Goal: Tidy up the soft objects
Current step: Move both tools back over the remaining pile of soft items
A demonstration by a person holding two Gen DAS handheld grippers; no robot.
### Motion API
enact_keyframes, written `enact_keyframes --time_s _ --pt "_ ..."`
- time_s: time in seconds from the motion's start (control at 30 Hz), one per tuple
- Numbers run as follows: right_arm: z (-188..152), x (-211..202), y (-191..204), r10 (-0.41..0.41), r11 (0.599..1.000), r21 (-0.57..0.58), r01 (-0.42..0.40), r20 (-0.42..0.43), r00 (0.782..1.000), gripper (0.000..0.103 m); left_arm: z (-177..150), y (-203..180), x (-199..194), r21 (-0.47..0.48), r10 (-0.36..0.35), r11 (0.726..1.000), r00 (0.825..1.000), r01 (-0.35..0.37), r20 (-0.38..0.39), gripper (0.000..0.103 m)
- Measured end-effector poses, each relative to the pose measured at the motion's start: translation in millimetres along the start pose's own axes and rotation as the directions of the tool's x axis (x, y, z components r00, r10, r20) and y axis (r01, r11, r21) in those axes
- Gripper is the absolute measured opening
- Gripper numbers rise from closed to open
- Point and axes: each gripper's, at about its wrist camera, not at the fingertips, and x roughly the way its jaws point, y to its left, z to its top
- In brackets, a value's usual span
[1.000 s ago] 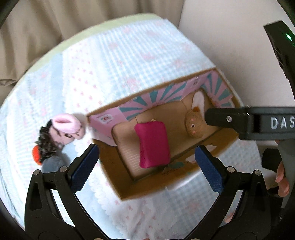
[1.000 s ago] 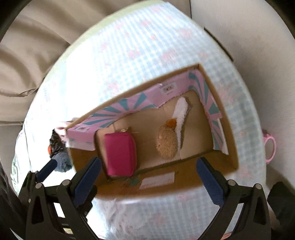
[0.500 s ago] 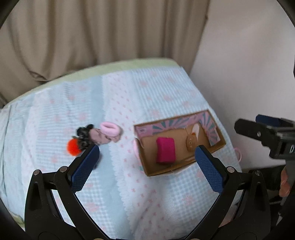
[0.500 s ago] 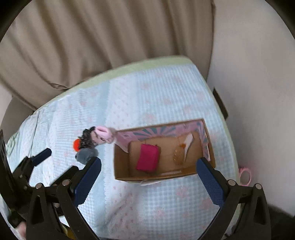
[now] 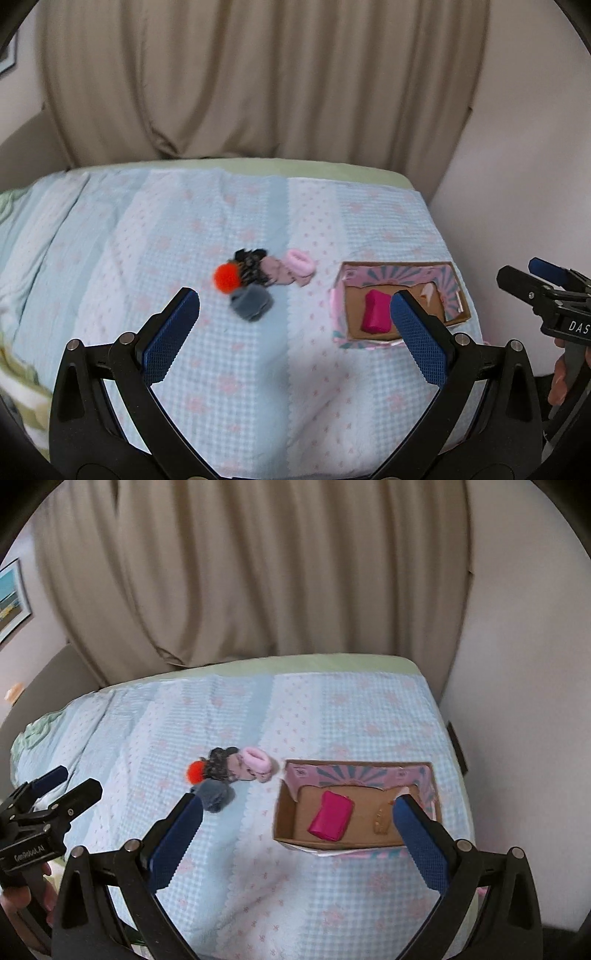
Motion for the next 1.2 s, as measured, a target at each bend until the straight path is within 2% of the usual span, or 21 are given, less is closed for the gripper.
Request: enact_keyframes --time_s 0.17,0.3,0.4,0.6,0.77,0.87,1.03,1.2 --pt "-1.2 5.3 15.8 0.036 0.999 -0.035 -0.036 0.011 0.999 0.103 -8.5 17.2 5.1 -0.009 0.03 0.999 0.999 -0.03 -0.02 0.103" --pt "-0.6 15.8 29.3 0.06 0.998 -0.023 -0.06 -0.008 0.998 0.103 -10.5 38.9 18.9 -0.034 0.008 0.999 0.999 -0.009 -0.035 0.102" --pt "1.5 29.1 43.6 0.048 0.998 -0.028 -0.049 -0.021 0.999 0.103 -9.6 56.3 40.4 -0.025 -0.016 1.0 0.997 0.014 -0.072 0.102" --pt "8.8 71.9 68.5 0.064 0.997 0.056 -0.06 -0.067 0.996 0.103 -9.9 92.0 85.8 -0.014 -0.053 0.999 0.991 0.052 -0.124 0.102" --pt "16.9 127.8 95.5 0.066 0.992 0.113 -0.055 -0.1 0.993 0.103 -7.7 118.9 139.5 -0.013 -0.096 0.995 0.98 0.096 -0.174 0.102" --pt "21.5 163.0 105.5 0.061 0.988 0.149 -0.043 -0.115 0.992 0.103 -6.9 132.5 179.2 -0.019 -0.117 0.993 0.968 0.116 -0.222 0.102" --pt "29.0 229.2 116.4 0.05 0.979 0.203 -0.022 -0.132 0.99 0.102 -9.8 148.2 240.8 -0.085 -0.162 0.986 0.943 0.143 -0.291 0.102" --pt "30.8 293.7 113.2 0.043 0.973 0.23 0.0 -0.181 0.983 0.102 -27.6 151.5 297.6 -0.192 -0.224 0.968 0.907 0.163 -0.357 0.102"
